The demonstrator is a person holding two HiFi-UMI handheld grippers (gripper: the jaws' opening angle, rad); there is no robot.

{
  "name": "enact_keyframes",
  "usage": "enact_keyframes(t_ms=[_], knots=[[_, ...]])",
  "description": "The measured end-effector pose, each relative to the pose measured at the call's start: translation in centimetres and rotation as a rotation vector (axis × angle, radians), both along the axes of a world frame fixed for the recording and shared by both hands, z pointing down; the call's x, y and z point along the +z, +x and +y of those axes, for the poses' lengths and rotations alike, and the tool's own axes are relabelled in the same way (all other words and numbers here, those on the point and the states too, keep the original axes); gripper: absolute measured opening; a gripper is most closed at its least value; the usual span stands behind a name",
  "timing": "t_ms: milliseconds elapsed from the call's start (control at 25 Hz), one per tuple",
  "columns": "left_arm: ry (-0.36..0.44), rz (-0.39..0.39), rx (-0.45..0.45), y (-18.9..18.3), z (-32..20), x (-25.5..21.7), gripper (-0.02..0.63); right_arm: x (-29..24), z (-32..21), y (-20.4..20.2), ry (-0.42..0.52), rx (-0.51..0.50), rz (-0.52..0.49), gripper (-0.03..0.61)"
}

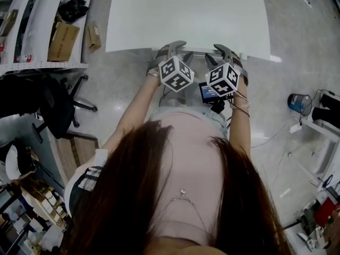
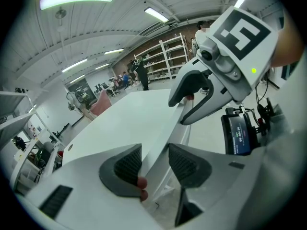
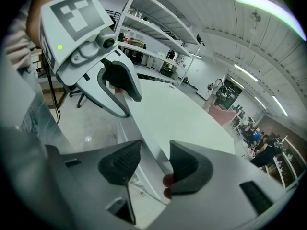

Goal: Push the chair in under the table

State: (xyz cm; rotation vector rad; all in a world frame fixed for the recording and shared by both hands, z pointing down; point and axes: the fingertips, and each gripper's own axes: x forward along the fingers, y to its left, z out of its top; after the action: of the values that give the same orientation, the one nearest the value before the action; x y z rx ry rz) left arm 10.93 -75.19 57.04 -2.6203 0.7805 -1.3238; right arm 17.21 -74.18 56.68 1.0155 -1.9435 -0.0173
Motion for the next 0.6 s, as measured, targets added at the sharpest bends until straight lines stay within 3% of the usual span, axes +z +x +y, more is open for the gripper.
enact_keyframes(t_ms=[240, 440, 600], knots=[[-0.039, -0.004, 0.007, 0.2, 0.2, -0.2, 0.178, -0.1, 0.2, 0.2, -0.022, 0.019, -0.007, 0.199], [-0.062, 0.021, 0.000, 0.2, 0.5, -0.4, 0.176, -0.4, 0.6, 0.4, -0.048, 0.046, -0.077, 0.198], [-0.054, 0.058, -0.023, -0.3, 0.6, -1.4, 0.160, -1.8, 0.9, 0.7, -0.006, 0.106, -0.154, 0.196]])
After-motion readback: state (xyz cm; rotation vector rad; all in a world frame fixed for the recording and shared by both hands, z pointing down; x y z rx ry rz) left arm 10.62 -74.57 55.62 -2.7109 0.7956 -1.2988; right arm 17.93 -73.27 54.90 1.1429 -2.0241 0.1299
